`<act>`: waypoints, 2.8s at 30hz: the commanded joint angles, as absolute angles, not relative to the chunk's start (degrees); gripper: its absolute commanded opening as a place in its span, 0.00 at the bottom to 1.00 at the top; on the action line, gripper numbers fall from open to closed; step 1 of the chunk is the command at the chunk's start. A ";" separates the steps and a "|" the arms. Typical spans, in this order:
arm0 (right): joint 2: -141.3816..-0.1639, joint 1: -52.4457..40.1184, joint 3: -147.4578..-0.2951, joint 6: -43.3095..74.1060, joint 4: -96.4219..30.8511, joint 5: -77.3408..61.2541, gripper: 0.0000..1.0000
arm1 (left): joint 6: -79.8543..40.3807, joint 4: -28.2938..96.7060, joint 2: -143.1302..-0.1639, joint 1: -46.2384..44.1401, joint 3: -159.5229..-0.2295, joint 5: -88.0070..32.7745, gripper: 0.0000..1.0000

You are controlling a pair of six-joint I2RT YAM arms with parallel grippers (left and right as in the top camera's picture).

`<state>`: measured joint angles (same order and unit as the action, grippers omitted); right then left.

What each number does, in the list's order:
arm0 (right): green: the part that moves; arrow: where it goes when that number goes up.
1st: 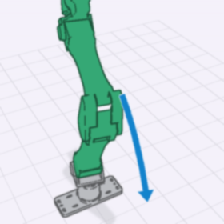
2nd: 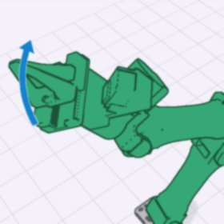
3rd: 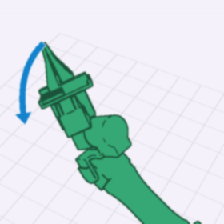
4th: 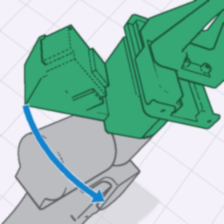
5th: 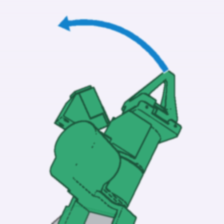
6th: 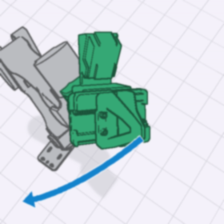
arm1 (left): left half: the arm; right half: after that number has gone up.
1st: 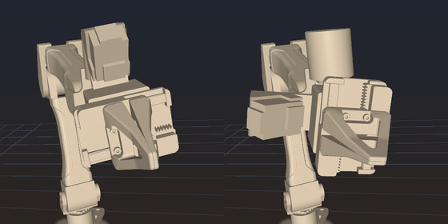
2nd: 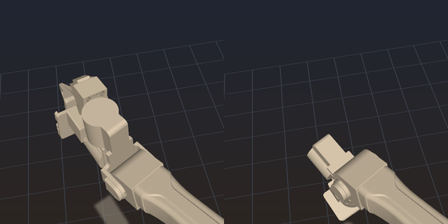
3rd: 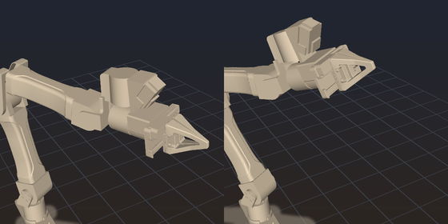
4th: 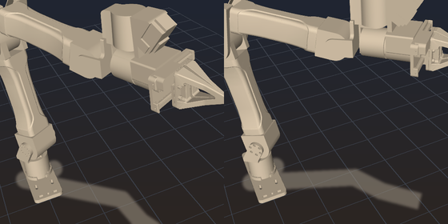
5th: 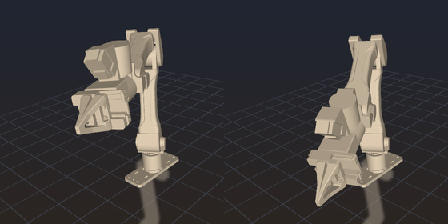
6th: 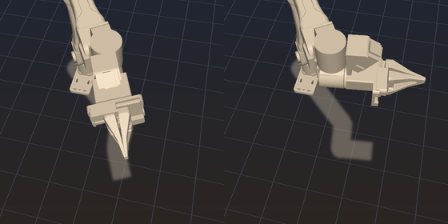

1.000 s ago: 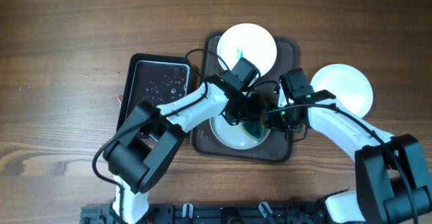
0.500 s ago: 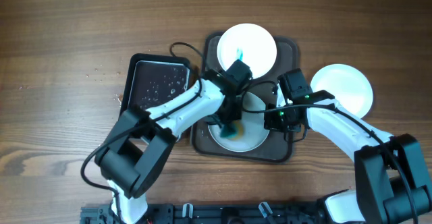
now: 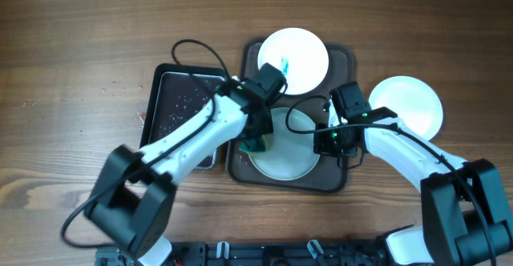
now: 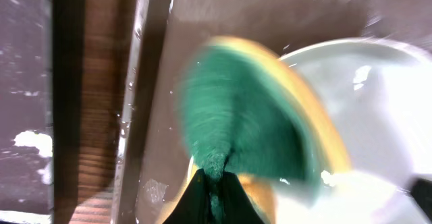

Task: Clean dirty plates on tray and stack at the side
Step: 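Scrub the front white plate with the sponge while right gripper holds its rim, then return the sponge to the black tray with the left gripper, then lift the front white plate with the right gripper and tilt it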

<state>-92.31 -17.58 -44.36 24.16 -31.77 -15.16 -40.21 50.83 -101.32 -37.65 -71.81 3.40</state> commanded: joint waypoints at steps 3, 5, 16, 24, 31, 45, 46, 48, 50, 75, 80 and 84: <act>-93.95 -17.61 -43.38 23.51 -32.18 -11.18 0.04 | -39.00 53.60 -90.78 -35.59 -71.59 0.05 0.04; -93.95 -17.61 -43.38 23.27 -32.18 -11.18 0.04 | -37.71 56.95 -87.90 -33.85 -71.59 0.32 0.04; -93.95 -17.61 -43.38 22.55 -32.18 -12.08 0.04 | -34.70 56.12 -85.76 -18.68 -60.42 12.36 0.04; -93.95 -17.61 -43.38 22.57 -32.21 -12.08 0.04 | -26.13 37.43 -88.09 -10.79 -50.50 0.67 0.08; -93.95 -17.61 -43.38 22.50 -31.70 -12.03 0.07 | -26.06 40.69 -85.36 -7.64 -52.95 -4.64 0.61; -89.32 -17.85 -61.08 17.43 -50.50 -11.64 0.04 | -26.06 59.31 -66.54 3.46 -59.77 -5.34 0.93; -88.77 -17.89 -63.20 16.93 -52.69 -11.94 0.04 | -26.04 60.05 -65.52 4.60 -59.77 -5.32 0.99; -88.16 -18.17 -67.16 16.47 -56.36 -12.73 0.04 | -26.04 61.12 -63.77 6.66 -59.77 -5.32 1.00; -88.09 -19.09 -70.72 16.12 -58.63 -14.17 0.04 | -26.04 61.63 -62.39 8.23 -59.77 -5.32 1.00; -115.59 -41.78 -103.24 23.07 -49.69 5.67 0.04 | -26.11 61.78 -61.54 9.43 -59.75 -5.34 1.00; -114.76 -45.36 -103.31 23.07 -48.34 19.53 0.04 | -26.09 61.78 -61.54 9.43 -59.75 -5.32 1.00; -113.51 -49.28 -103.31 23.11 -48.42 28.99 0.04 | -26.09 61.78 -61.56 9.43 -59.75 -5.32 1.00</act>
<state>-115.50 -45.67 -101.43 22.33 -48.69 15.29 -26.22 61.76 -61.87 9.08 -59.11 -4.62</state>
